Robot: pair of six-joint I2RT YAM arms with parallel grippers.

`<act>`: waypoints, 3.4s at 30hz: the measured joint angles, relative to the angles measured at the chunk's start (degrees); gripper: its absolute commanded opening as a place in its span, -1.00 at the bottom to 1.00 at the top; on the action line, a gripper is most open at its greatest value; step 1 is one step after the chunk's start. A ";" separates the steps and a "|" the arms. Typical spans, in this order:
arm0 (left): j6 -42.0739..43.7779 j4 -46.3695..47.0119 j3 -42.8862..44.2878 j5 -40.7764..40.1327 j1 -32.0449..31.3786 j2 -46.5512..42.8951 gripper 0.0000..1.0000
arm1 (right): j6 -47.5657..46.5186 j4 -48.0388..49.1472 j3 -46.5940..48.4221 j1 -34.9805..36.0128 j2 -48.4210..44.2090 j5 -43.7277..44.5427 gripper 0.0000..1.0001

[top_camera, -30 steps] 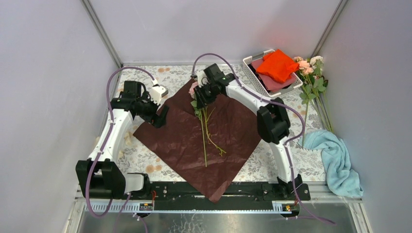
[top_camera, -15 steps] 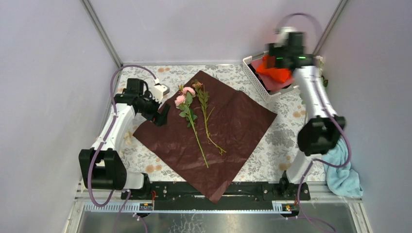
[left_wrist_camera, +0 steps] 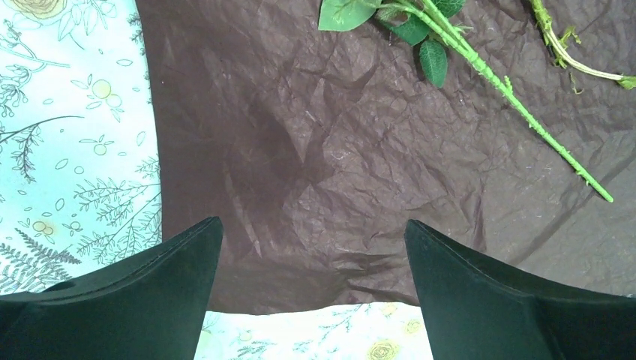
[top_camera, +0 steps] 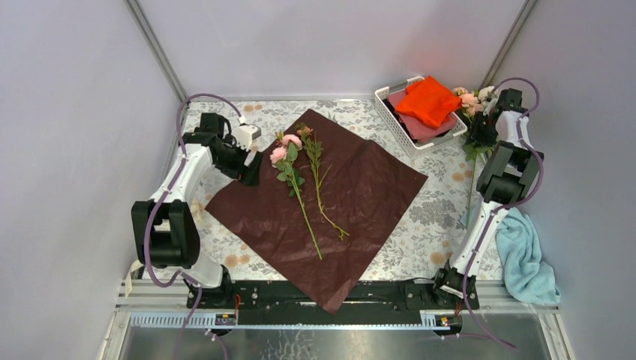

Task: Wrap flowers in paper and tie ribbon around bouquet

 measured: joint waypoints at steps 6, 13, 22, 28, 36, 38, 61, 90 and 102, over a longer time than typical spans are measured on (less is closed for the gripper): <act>-0.02 -0.04 -0.26 0.00 0.31 1.60 0.97 | -5.53 3.91 -0.79 0.04 0.31 -0.22 -0.15; 0.02 -0.90 -0.15 0.46 0.96 4.74 0.97 | -9.25 7.72 -1.33 0.04 0.35 -2.99 -0.14; 0.46 -2.27 -0.17 3.32 4.07 4.76 0.97 | -11.15 9.40 1.51 0.04 6.49 -2.91 -0.40; 0.68 -3.23 -0.15 5.01 4.68 4.79 0.97 | -11.80 8.81 3.06 0.00 6.82 -2.99 -0.83; 0.66 -3.65 -0.11 5.86 4.81 4.92 0.97 | -12.41 6.49 4.00 0.00 4.33 -0.33 -1.00; 0.66 -3.93 0.11 6.19 4.85 4.98 0.97 | -11.17 5.64 4.00 0.00 1.86 0.35 -1.00; 0.63 -5.42 2.10 8.85 5.29 -2.49 0.97 | 29.92 20.57 -18.03 21.31 -49.81 -5.90 -1.00; 0.33 -4.72 -2.05 6.19 6.67 -6.05 0.97 | 23.67 8.35 -12.17 65.11 -15.76 17.27 0.69; 0.11 -4.68 -1.95 4.24 6.67 -3.48 0.97 | 17.09 7.26 -21.27 7.93 -24.52 19.74 0.30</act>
